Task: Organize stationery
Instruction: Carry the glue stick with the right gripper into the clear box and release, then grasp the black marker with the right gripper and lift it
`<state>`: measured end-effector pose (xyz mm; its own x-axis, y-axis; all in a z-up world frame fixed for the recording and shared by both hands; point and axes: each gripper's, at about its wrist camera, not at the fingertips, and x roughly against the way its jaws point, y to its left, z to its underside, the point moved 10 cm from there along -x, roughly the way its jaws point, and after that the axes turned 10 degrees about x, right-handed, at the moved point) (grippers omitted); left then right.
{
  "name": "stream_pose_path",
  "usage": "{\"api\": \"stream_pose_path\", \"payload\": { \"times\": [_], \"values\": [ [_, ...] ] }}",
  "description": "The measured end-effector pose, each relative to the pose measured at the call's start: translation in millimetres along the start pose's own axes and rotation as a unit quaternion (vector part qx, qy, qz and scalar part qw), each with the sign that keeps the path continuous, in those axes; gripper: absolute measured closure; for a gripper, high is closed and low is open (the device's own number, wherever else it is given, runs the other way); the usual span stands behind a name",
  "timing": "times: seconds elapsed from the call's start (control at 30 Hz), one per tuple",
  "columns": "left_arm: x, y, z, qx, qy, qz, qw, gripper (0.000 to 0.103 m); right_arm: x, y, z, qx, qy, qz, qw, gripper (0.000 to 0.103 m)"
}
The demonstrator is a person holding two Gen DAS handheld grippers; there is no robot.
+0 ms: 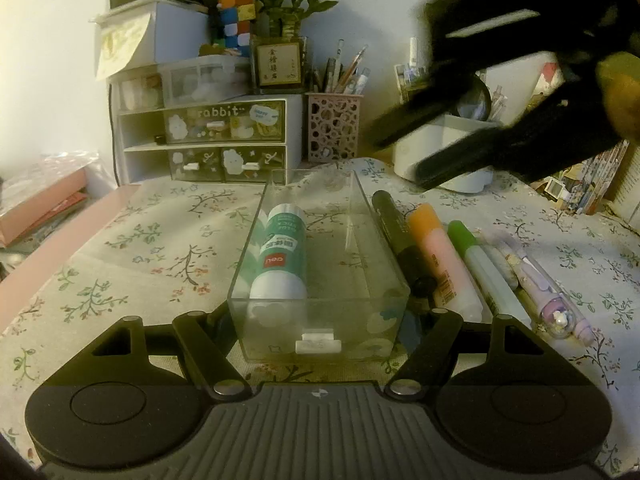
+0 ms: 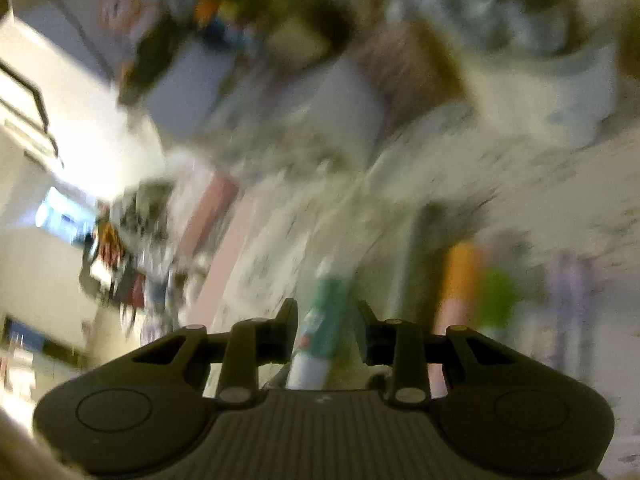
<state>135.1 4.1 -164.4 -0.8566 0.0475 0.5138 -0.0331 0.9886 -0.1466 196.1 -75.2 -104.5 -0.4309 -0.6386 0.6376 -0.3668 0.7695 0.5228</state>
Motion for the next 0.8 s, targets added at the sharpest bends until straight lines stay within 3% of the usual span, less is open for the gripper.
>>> {"api": "stream_pose_path", "payload": {
  "times": [0.17, 0.33, 0.5, 0.67, 0.8],
  "values": [
    [0.0, -0.7, 0.5, 0.000, 0.000, 0.000, 1.0000, 0.030, 31.7, -47.3, -4.8, -0.025, -0.049, 0.069, 0.996, 0.083],
    [0.0, -0.7, 0.4, 0.000, 0.000, 0.000, 1.0000, 0.030, 31.0, -65.5, 0.4, -0.025, -0.044, 0.096, 0.994, 0.083],
    [0.2, -0.8, 0.3, 0.000, 0.000, 0.000, 1.0000, 0.030, 16.1, -55.9, 6.7, -0.003, -0.027, 0.093, 0.995, 0.083],
    [0.3, -1.1, 0.5, 0.000, -0.001, 0.000, 1.0000, 0.030, -2.0, -33.2, -8.6, 0.042, -0.027, 0.071, 0.996, 0.085],
    [0.9, -1.1, 0.4, 0.000, -0.001, 0.000, 1.0000, 0.030, -26.2, -25.4, -15.7, 0.075, 0.000, 0.082, 0.994, 0.085]
  ]
}}
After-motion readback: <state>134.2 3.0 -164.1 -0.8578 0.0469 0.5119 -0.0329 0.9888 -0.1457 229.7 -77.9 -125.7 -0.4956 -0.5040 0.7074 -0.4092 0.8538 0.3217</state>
